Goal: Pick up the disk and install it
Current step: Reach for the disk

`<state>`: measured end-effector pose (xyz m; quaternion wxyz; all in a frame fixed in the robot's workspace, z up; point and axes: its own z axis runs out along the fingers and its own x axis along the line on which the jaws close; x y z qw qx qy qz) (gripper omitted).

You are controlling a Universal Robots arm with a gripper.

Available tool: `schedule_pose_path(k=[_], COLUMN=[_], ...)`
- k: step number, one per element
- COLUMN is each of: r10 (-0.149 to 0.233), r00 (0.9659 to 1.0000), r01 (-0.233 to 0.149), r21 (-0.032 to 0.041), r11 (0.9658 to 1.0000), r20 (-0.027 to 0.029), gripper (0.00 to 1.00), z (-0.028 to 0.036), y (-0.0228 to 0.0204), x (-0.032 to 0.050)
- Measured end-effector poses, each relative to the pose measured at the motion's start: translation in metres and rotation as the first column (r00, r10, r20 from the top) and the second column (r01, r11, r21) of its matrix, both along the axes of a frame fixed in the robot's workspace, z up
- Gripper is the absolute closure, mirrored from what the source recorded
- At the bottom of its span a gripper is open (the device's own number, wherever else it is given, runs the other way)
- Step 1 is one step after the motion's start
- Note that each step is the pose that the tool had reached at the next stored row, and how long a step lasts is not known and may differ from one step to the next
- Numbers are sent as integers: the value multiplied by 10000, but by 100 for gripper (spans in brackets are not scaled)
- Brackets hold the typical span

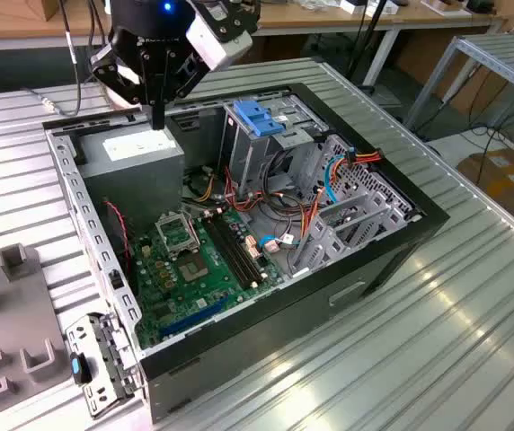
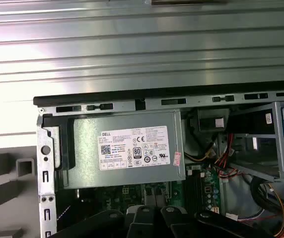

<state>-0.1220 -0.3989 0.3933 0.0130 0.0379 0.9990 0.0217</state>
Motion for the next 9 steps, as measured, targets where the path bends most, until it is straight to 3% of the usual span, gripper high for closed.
schedule_pose_path(k=[9], r10=[0], r00=[10000], r01=[0], r21=[2], r11=[10000], r20=[0], gripper=[89], z=[0], y=[0], x=[-50])
